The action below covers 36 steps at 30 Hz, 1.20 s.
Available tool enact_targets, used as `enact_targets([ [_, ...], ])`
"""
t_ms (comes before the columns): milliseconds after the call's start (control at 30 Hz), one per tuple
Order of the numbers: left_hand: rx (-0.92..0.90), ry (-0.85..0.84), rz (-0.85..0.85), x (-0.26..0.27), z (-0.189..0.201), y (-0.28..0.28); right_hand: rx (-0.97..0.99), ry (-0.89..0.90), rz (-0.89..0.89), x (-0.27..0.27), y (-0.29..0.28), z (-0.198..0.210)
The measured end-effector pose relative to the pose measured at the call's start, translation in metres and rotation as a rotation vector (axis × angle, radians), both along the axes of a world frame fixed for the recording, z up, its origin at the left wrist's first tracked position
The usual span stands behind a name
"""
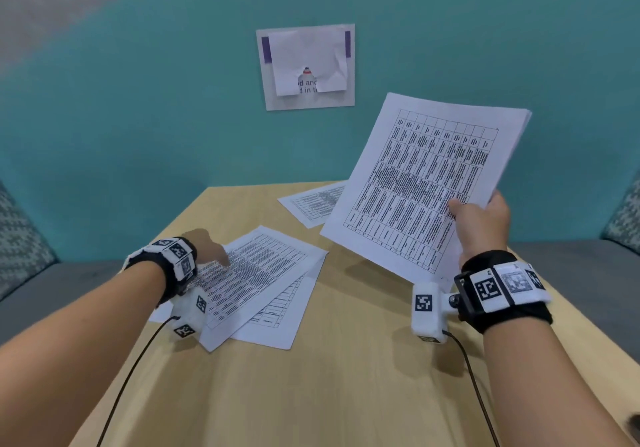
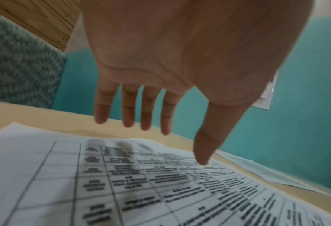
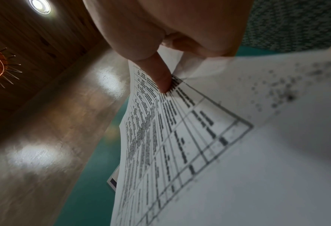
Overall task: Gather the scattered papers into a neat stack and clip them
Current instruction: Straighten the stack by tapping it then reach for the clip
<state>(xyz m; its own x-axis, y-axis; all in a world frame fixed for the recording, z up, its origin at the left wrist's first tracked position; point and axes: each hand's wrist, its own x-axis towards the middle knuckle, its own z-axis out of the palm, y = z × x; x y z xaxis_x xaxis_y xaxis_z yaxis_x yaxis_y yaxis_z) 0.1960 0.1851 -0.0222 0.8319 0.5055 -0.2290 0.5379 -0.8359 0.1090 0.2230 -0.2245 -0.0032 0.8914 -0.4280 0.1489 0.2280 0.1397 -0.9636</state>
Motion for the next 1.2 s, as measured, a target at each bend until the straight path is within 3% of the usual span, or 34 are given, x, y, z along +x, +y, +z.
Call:
enact_targets([
  [167, -0.124, 0.06, 0.143, 0.0, -0.005, 0.002, -0.004, 0.002, 0.025, -0.002, 0.007, 0.0],
  [400, -0.262, 0.141, 0.159, 0.004, -0.006, 0.013, -0.038, 0.024, 0.072, -0.003, 0.021, -0.006],
  [467, -0.219, 0.103, 0.153, 0.006, -0.004, 0.007, -0.026, 0.029, 0.063, -0.002, 0.019, -0.007],
  [533, -0.122, 0.004, 0.094, 0.011, 0.003, 0.002, 0.004, 0.047, 0.037, 0.0, 0.015, -0.009],
  [633, -0.168, -0.102, 0.049, 0.029, 0.022, -0.01, 0.081, 0.098, -0.022, 0.003, 0.007, -0.013],
  [833, -0.157, -0.112, -0.227, 0.086, 0.055, -0.065, 0.21, 0.135, -0.082, 0.01, -0.014, -0.021],
  [1067, -0.123, -0.125, -0.424, 0.173, 0.003, -0.117, 0.234, 0.143, -0.05, 0.02, -0.006, -0.035],
  [1200, -0.076, -0.106, -0.456, 0.182, -0.013, -0.128, 0.227, 0.16, -0.044, 0.021, -0.002, -0.038],
])
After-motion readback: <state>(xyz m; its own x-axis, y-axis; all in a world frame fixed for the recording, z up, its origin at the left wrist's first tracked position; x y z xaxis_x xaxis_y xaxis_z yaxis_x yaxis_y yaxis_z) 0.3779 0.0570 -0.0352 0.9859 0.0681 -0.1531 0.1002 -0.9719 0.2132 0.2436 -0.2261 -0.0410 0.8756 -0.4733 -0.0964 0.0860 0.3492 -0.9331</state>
